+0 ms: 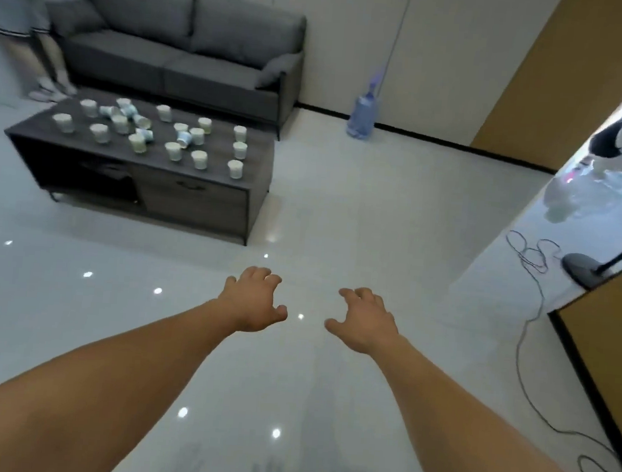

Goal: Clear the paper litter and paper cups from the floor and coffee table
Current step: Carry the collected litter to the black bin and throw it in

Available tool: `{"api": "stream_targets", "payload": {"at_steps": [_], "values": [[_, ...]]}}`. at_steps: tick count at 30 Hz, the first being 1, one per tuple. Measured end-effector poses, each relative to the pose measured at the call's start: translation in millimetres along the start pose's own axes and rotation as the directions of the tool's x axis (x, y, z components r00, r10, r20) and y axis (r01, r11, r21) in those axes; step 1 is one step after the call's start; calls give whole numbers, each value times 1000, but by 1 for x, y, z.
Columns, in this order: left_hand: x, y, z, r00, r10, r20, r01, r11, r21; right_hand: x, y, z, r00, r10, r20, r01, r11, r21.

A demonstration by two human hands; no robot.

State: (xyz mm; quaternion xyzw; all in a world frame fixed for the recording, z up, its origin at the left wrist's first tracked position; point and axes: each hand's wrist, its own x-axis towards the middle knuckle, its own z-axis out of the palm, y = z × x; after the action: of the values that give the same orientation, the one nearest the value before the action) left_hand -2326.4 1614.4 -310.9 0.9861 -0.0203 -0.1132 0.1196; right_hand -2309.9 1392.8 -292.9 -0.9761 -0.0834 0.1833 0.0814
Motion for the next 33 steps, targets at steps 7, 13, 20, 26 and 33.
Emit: {"api": "stream_targets", "payload": {"at_steps": [7, 13, 20, 26, 33], "values": [[-12, -210, -61, 936, -346, -60, 343, 938, -43, 96, -209, 17, 943, -324, 74, 328, 943, -55], [3, -319, -70, 856, -516, -4, 514, 853, -89, 195, -326, 18, 874, -458, 163, 479, 867, -135], [29, -441, -120, 702, -712, -21, 700, 695, -164, 300, -474, 5, 731, -640, 235, 677, 722, -140], [44, -542, -149, 607, -794, -31, 767, 596, -238, 365, -603, 4, 603, -734, 311, 797, 554, -239], [58, -708, -182, 542, -839, -38, 792, 526, -310, 434, -763, 26, 591, -735, 331, 805, 518, -287]]}}
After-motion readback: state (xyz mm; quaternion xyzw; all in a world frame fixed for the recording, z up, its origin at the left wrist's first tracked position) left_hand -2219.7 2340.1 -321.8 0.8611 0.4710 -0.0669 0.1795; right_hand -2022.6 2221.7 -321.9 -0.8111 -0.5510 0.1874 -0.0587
